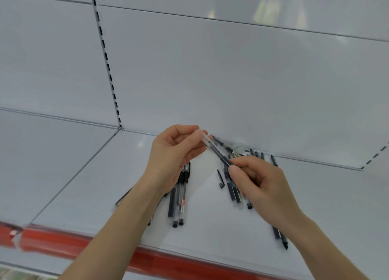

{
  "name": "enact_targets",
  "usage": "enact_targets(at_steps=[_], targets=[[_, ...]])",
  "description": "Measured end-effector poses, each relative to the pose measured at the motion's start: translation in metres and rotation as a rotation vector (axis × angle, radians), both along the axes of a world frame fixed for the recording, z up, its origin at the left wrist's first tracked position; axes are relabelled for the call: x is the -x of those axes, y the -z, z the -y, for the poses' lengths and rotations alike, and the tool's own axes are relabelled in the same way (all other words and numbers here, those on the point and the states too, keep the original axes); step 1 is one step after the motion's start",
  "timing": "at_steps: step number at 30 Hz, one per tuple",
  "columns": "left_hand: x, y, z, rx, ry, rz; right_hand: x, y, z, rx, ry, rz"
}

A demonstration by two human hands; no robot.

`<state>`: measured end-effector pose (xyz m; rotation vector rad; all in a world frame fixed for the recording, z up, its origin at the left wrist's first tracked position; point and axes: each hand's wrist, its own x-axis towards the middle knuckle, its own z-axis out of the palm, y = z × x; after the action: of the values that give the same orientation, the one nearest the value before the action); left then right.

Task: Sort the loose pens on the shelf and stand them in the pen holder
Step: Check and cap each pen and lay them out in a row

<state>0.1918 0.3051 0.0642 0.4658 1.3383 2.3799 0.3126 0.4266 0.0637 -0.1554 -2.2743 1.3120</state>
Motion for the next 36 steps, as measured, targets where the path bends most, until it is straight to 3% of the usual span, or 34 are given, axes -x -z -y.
enact_targets(at_steps=[6, 11, 15, 20, 25, 36], targets=[[0.004, -0.002, 0.003, 0.003, 0.0, -0.007, 0.011, 0.004, 0.001, 0.003, -0.009, 0.005], [0.02, 0.003, 0.007, 0.158, -0.096, -0.057, 0.023, 0.001, -0.014, 0.02, -0.071, 0.222], [0.031, 0.01, 0.014, 0.39, -0.165, -0.154, 0.04, 0.017, -0.04, -0.298, 0.088, 0.321], [0.041, 0.025, 0.023, 0.871, -0.279, -0.439, 0.051, 0.032, -0.04, -0.571, 0.14, 0.551], [0.045, 0.034, 0.029, 1.069, -0.286, -0.579, 0.051, 0.026, -0.031, -0.763, 0.154, 0.643], [0.057, 0.04, 0.023, 1.126, -0.277, -0.611, 0.048, 0.02, -0.011, -0.866, 0.136, 0.758]])
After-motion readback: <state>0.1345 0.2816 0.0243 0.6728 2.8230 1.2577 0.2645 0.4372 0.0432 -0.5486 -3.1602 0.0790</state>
